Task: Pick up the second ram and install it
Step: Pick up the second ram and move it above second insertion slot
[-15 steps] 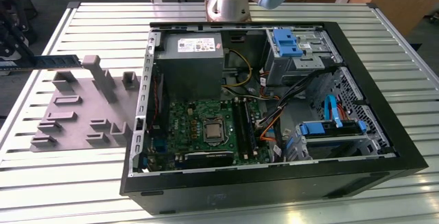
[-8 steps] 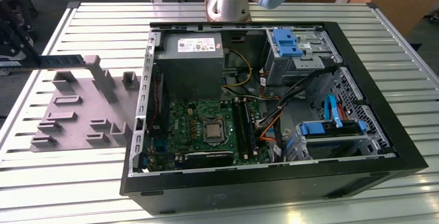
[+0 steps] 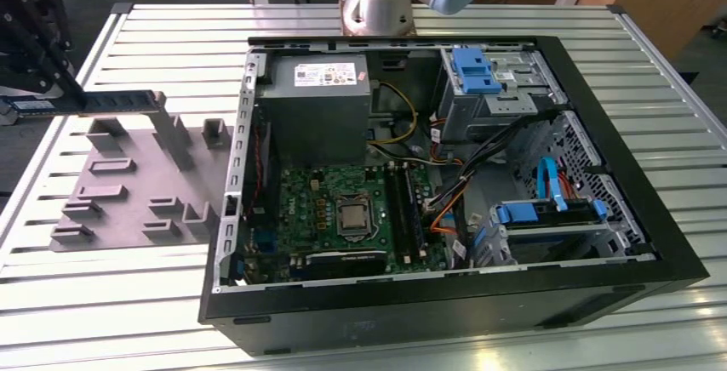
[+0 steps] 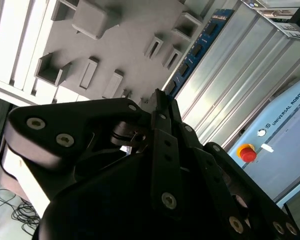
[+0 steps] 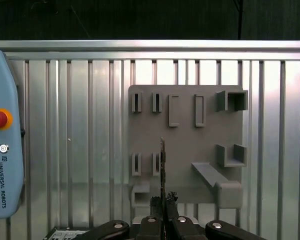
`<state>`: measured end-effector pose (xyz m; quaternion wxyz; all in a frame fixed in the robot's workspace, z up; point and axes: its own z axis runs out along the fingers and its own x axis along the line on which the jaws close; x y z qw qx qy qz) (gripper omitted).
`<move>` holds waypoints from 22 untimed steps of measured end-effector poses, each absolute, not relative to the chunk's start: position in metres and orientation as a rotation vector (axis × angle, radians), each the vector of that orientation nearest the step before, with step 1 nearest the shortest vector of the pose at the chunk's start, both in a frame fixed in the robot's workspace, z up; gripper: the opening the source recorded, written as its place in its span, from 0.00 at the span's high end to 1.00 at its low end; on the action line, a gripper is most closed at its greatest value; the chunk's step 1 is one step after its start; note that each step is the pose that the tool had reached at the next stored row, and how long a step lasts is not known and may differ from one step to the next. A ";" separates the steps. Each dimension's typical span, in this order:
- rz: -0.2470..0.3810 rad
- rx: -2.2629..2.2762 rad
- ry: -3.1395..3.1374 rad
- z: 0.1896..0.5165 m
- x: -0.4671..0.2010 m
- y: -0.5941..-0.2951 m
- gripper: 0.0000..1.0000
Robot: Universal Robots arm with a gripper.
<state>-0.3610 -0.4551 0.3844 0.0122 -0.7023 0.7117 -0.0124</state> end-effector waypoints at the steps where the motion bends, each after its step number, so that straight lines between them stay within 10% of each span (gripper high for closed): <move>1: -0.039 -2.189 2.219 0.384 -0.360 -0.455 0.86; 22: -0.039 -2.183 2.225 0.384 -0.343 -0.461 0.86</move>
